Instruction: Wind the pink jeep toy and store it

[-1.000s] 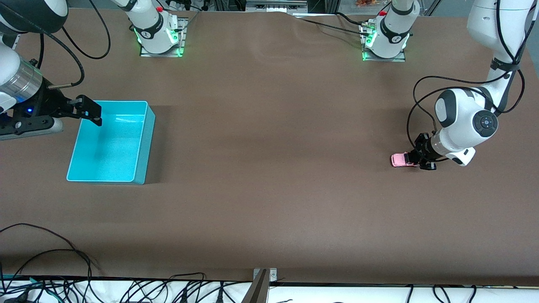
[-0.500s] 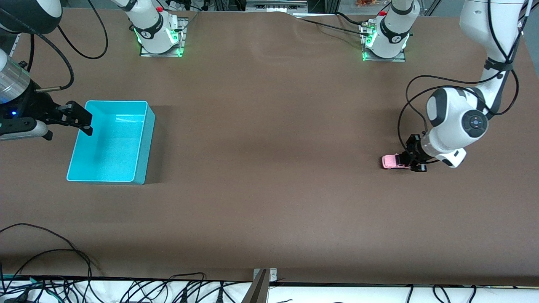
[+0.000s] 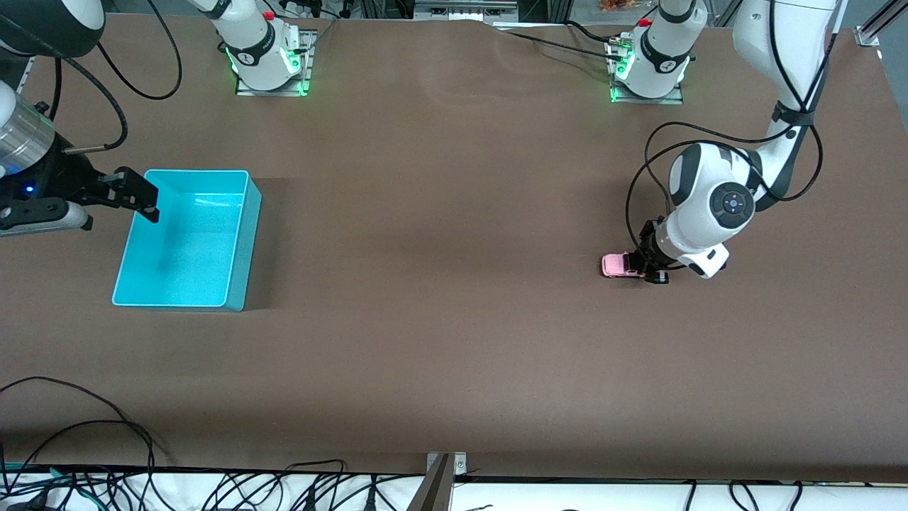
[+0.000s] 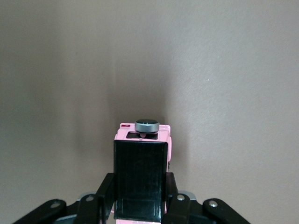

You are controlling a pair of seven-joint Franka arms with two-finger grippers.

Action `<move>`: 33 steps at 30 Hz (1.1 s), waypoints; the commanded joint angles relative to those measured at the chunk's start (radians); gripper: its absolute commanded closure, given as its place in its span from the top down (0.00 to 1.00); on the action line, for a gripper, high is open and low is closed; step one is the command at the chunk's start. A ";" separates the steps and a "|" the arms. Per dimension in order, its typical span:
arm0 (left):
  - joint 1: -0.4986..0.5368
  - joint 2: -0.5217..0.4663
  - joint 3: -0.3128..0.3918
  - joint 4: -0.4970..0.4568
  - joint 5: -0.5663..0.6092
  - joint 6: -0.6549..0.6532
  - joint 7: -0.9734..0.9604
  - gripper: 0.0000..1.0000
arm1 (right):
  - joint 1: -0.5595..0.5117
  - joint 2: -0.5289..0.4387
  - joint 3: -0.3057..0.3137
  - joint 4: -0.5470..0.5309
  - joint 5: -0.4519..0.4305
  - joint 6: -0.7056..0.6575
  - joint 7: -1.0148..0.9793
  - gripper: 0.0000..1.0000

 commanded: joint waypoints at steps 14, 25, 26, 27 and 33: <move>0.012 0.038 0.014 -0.006 0.023 0.038 -0.009 0.21 | 0.002 -0.013 0.005 -0.010 0.005 -0.063 -0.003 1.00; 0.119 0.049 0.012 -0.003 0.109 0.043 0.066 0.21 | 0.005 -0.008 0.006 -0.008 0.007 -0.051 -0.003 1.00; 0.133 0.049 0.012 -0.001 0.109 0.042 0.080 0.21 | 0.005 -0.008 0.006 -0.008 0.007 -0.049 -0.003 1.00; 0.147 0.049 0.012 0.000 0.109 0.042 0.092 0.21 | 0.005 -0.008 0.006 -0.008 0.007 -0.049 -0.003 1.00; 0.242 0.049 0.014 0.002 0.111 0.050 0.195 0.21 | 0.008 -0.008 0.006 -0.008 0.005 -0.041 -0.003 1.00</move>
